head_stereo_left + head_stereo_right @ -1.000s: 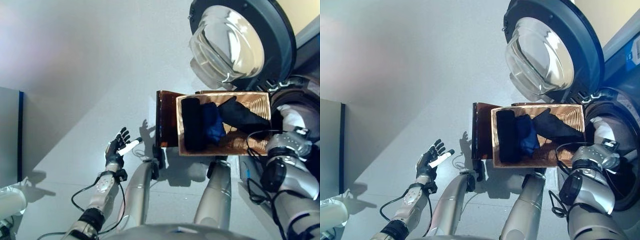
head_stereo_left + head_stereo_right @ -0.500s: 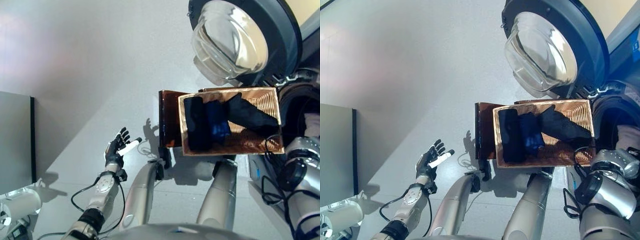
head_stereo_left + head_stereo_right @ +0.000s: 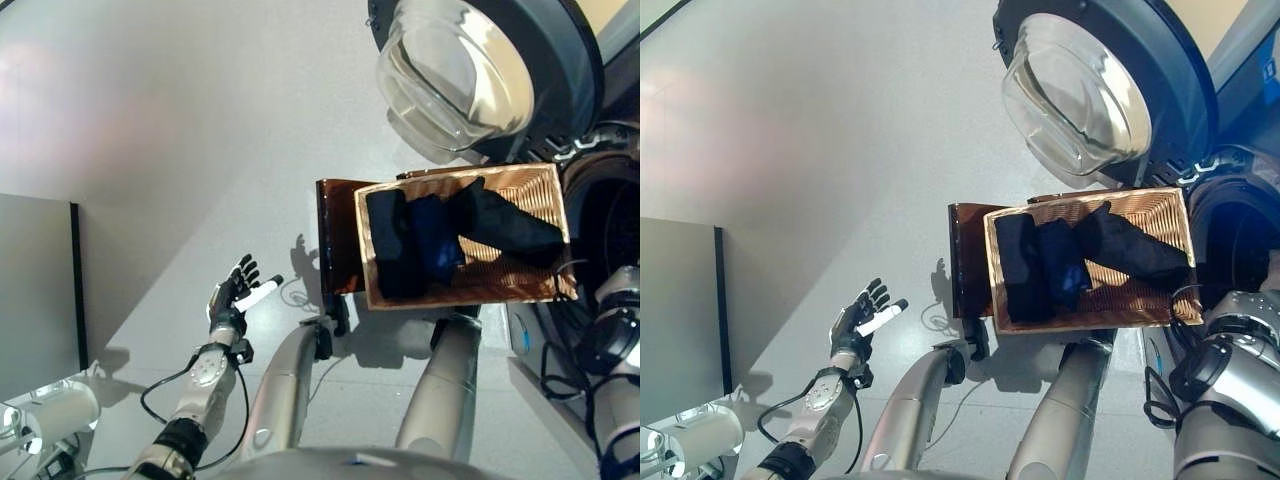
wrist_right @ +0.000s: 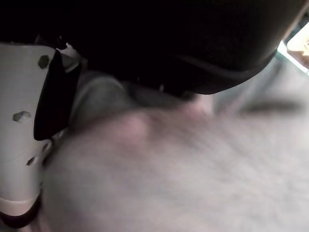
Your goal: Pick up the clothes and place them into the washing machine
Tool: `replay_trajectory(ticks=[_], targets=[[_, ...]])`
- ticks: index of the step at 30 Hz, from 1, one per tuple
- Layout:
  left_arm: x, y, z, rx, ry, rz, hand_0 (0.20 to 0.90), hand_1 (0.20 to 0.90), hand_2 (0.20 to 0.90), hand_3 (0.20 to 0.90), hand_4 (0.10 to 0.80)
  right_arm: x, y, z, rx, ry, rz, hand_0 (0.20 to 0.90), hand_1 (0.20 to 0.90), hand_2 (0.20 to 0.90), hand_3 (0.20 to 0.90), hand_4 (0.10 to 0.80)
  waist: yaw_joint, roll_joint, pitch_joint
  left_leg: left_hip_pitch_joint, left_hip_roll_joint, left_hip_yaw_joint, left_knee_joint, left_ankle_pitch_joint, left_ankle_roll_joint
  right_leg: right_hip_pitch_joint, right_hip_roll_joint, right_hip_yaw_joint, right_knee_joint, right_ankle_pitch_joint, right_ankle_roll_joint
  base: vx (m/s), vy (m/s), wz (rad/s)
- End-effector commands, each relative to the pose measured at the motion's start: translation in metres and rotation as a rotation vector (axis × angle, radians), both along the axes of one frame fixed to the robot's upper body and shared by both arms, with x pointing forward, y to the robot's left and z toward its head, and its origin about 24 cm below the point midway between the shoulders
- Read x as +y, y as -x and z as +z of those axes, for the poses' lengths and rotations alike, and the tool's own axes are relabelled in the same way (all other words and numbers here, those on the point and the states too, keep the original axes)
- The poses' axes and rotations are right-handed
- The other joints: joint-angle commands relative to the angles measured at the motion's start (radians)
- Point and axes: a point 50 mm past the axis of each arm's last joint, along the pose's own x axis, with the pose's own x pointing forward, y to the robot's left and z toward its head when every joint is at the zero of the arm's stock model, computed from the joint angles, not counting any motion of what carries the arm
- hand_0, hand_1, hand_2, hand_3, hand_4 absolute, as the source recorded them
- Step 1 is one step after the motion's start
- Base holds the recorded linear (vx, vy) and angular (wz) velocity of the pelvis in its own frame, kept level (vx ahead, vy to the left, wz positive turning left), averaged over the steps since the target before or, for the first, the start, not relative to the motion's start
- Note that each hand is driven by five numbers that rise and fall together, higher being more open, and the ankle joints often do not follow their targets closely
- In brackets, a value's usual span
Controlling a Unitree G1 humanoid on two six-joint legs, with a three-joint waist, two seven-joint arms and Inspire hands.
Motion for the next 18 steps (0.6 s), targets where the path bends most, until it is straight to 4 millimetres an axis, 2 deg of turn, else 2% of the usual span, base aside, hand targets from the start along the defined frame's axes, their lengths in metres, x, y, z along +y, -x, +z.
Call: replay_trajectory(ticks=[1,11,14,15,17,18], targets=[[0.031,0.010,0.004,-0.028,-0.038,0.084,0.900,0.900,0.900,0.900,0.800,-0.026,0.028,0.034,0.095,0.226,-0.112,0.900,0.900,0.900,0.900,0.800,-0.023,-0.012,-0.055,0.077,0.047,-0.052,0.028,-0.111,-0.084,0.005,0.029,0.036,-0.014,0.096,-0.036,0.000,0.000,0.00],[0.033,0.011,0.003,-0.023,-0.019,0.098,0.900,0.900,0.900,0.900,0.800,-0.007,0.006,0.008,0.141,0.199,0.041,0.900,0.900,0.900,0.900,0.800,-0.023,-0.039,-0.040,0.070,0.052,-0.057,0.040,-0.106,-0.083,0.020,0.039,0.020,-0.023,0.102,-0.041,-0.012,-0.007,0.00],[0.034,0.010,0.005,-0.038,-0.027,0.092,0.900,0.900,0.900,0.900,0.800,0.002,-0.018,0.010,0.322,0.354,0.300,0.900,0.900,0.900,0.900,0.800,-0.015,-0.055,-0.030,0.073,0.057,-0.055,0.043,-0.101,-0.083,0.028,0.039,0.017,-0.029,0.112,-0.043,-0.033,-0.014,-0.02],[0.036,0.009,0.009,-0.060,-0.053,0.077,0.900,0.900,0.900,0.900,0.800,0.006,-0.023,0.004,0.508,0.459,0.452,0.900,0.900,0.900,0.900,0.800,-0.012,-0.067,-0.020,0.076,0.059,-0.056,0.042,-0.096,-0.083,0.037,0.040,0.013,-0.034,0.116,-0.045,-0.066,-0.040,-0.03],[0.038,0.009,0.011,-0.071,-0.066,0.074,0.900,0.900,0.900,0.900,0.800,0.012,-0.025,-0.008,0.644,0.512,0.559,0.900,0.900,0.900,0.900,0.800,-0.009,-0.076,-0.012,0.079,0.060,-0.058,0.040,-0.092,-0.084,0.046,0.041,0.010,-0.042,0.119,-0.047,-0.050,-0.028,-0.01],[0.038,0.009,0.010,-0.071,-0.066,0.075,0.900,0.900,0.900,0.900,0.800,0.012,-0.026,-0.008,0.646,0.513,0.561,0.900,0.900,0.900,0.900,0.800,-0.011,-0.076,-0.011,0.080,0.060,-0.058,0.039,-0.092,-0.084,0.047,0.041,0.009,-0.044,0.120,-0.047,-0.032,-0.017,0.00]])
